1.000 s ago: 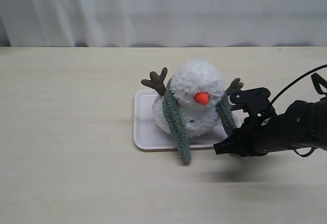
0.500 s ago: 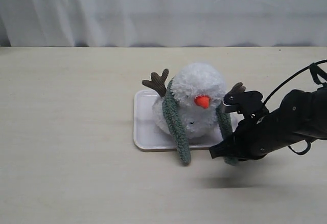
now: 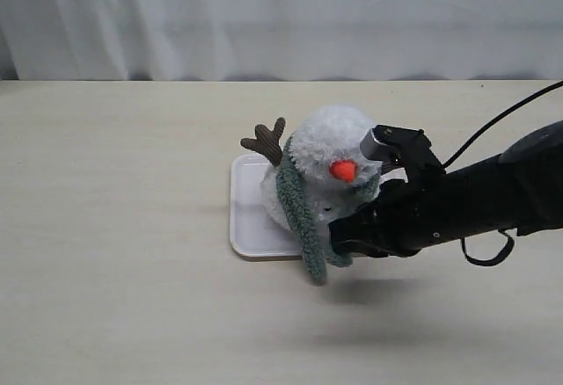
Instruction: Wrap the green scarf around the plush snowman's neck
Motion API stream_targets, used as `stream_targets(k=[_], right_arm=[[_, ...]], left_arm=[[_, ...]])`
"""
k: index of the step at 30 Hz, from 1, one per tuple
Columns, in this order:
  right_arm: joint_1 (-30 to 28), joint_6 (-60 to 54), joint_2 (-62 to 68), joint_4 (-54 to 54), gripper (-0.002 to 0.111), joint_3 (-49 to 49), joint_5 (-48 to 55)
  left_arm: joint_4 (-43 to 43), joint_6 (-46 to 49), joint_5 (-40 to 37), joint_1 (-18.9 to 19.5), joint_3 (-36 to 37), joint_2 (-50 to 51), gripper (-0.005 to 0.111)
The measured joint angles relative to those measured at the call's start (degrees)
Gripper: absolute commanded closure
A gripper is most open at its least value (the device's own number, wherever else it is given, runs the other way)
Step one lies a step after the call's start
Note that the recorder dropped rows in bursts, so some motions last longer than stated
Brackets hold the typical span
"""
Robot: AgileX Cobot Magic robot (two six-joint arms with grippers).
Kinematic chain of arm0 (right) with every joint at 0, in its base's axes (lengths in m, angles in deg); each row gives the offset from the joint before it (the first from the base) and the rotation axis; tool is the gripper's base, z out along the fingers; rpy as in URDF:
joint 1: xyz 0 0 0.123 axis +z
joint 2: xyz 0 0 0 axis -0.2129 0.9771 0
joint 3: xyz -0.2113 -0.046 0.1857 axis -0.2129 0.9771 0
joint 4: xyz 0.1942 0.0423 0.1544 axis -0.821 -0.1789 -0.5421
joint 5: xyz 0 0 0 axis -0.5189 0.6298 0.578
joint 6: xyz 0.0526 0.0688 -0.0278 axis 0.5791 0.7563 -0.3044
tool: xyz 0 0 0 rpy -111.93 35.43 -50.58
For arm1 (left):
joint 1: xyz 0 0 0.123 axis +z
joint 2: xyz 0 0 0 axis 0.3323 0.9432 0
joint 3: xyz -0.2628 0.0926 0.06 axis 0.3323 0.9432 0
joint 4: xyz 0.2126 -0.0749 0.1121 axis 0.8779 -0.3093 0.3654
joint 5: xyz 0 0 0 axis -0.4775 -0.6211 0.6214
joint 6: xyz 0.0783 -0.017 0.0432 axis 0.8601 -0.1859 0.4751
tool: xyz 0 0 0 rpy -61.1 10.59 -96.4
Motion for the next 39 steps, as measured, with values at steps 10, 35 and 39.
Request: stream_targets(k=[10, 35, 39], right_arm=[[0.0, -20.9, 8.5, -22.4, 0.104, -0.2, 4.6], [0.0, -33.5, 16.3, -29.8, 0.053, -1.2, 5.7], [0.0, -33.5, 16.3, -29.8, 0.062, -1.8, 7.1]], left_arm=[[0.0, 0.0, 0.0, 0.0, 0.0, 0.0, 0.107], [0.0, 0.0, 0.0, 0.0, 0.0, 0.0, 0.107], [0.0, 0.0, 0.0, 0.0, 0.0, 0.0, 0.107]])
